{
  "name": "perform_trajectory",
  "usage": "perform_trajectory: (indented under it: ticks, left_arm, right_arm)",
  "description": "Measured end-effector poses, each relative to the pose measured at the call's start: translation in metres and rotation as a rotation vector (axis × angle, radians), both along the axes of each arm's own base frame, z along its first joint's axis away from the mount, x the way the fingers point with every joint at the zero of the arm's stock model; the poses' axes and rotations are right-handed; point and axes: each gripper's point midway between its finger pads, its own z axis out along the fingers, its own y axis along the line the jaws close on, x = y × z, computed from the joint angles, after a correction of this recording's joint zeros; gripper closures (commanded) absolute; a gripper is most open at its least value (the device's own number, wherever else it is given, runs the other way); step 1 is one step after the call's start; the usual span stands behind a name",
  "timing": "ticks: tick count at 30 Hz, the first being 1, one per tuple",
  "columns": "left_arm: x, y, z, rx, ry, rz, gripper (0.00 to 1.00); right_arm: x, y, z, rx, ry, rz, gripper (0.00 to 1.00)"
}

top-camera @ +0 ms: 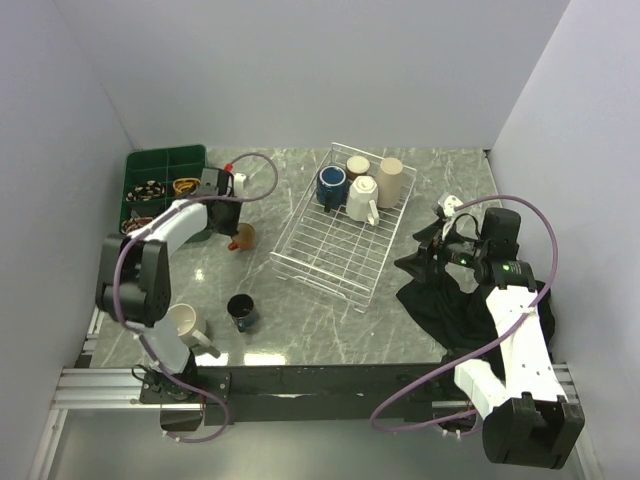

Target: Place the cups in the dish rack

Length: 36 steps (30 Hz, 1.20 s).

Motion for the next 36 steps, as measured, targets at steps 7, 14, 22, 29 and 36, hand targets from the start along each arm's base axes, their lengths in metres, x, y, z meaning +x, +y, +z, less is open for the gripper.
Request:
perform_trajectory:
  ticks: [7,14,22,29,36]
  left_arm:
    - [-0.025,0.005,0.09,-0.259,-0.26,0.138,0.99]
    - [-0.073,-0.025,0.151,-0.594,-0.442,0.163,0.99]
    - [-0.115,-0.056,0.189,-1.045,-0.471,0.209,0.99]
    - [-0.139,-0.071,0.23,-1.334,-0.479,0.202,0.99]
    - [-0.156,-0.098,0.246,-1.506,-0.412,0.17,0.99]
  right_arm:
    - [-0.004,0.001,-0.002,0.0,0.004,0.02,0.0]
    - [-0.008,0.004,-0.002,-0.005,0.041,0.067,0.0]
    - [-0.012,0.027,0.048,-0.034,-0.001,0.205,0.0]
    - [-0.047,0.081,0.069,-0.01,0.028,0.374,0.0]
    - [-0.054,0.114,0.088,0.011,0.085,0.423,0.0]
